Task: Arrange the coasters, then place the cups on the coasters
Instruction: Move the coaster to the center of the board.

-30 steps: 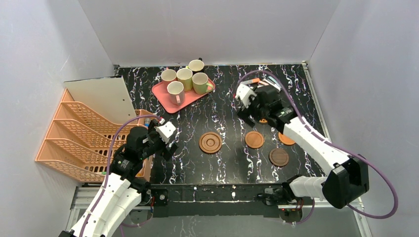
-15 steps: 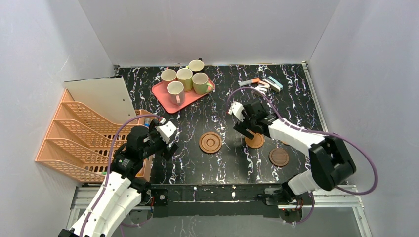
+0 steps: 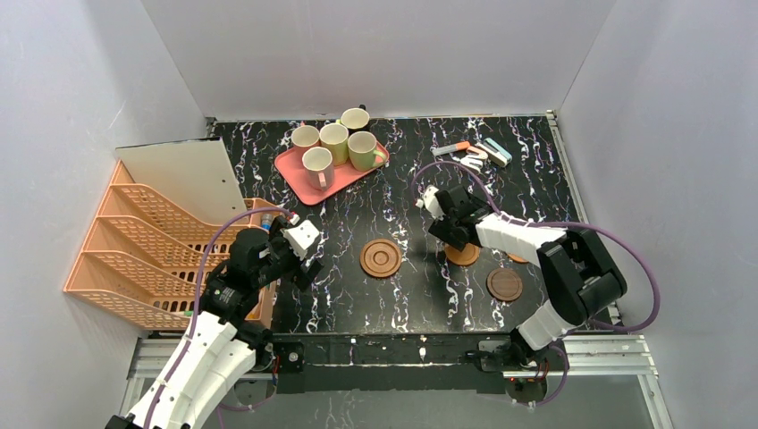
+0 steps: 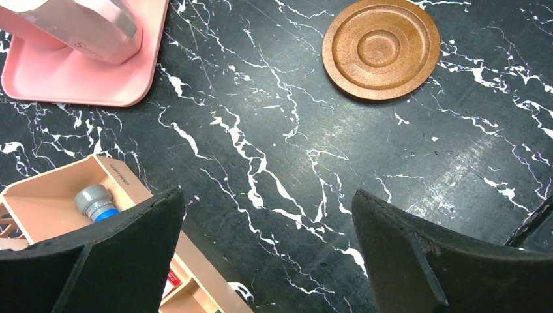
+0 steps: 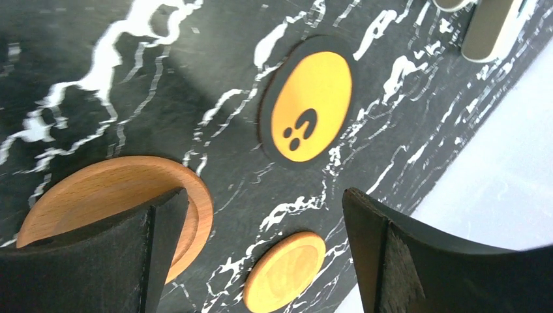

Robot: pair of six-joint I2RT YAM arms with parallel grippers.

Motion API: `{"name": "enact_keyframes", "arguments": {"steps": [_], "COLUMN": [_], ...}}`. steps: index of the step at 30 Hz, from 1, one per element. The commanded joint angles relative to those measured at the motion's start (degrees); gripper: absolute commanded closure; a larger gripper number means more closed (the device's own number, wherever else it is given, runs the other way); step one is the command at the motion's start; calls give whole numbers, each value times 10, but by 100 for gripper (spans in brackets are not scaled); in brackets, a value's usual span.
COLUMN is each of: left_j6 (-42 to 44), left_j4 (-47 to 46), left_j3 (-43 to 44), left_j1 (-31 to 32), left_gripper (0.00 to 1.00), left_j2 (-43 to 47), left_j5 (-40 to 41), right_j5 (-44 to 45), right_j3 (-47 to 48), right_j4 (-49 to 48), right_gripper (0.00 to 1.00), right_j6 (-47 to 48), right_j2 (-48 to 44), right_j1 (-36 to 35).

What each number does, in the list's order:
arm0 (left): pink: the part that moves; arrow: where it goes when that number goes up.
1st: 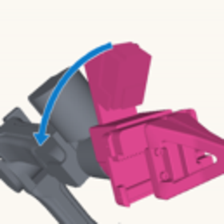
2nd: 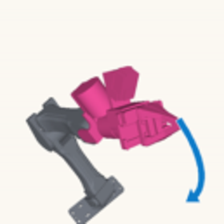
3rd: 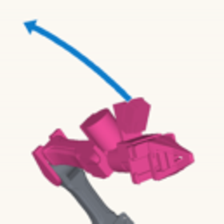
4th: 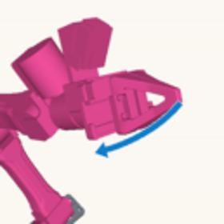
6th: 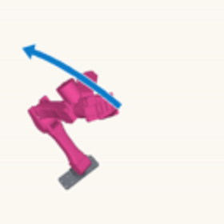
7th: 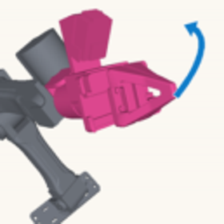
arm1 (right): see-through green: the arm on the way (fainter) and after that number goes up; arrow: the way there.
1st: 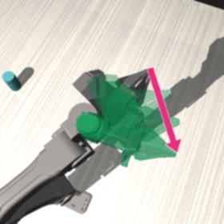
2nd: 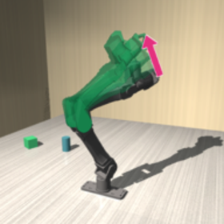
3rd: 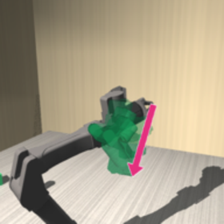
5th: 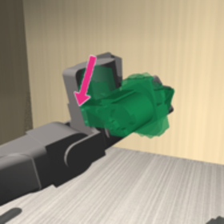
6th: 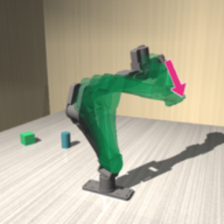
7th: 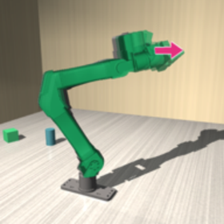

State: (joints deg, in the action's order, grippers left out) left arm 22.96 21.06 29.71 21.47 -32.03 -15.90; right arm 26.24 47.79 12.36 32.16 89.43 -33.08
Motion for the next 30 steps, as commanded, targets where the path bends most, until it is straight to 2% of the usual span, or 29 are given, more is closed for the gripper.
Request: {"name": "enact_keyframes", "arguments": {"steps": [1, 10, 21, 25, 30], "left_j6": [4, 4, 4, 5, 5], "left_j4": [8, 7, 8, 7, 8], "left_j3": [-2, -2, -2, -2, -3], "left_j1": [-4, -4, -4, -4, -4], "left_gripper": [2, 2, 2, 2, 2], "left_j2": [4, 5, 4, 3, 4], "left_j5": [-11, -14, -12, -15, -15], "right_j5": [48, 82, 146, 87, -45], "right_j3": [-9, -19, -34, -8, -3], "right_j4": [-7, 55, 31, 37, 26], "right_gripper": [1, 1, 1, 1, 1], "right_j6": [-4, -14, -5, -22, -24], "right_j2": [36, 48, 4, -50, -156], "right_j1": [26, 70, 91, 87, 63]}}
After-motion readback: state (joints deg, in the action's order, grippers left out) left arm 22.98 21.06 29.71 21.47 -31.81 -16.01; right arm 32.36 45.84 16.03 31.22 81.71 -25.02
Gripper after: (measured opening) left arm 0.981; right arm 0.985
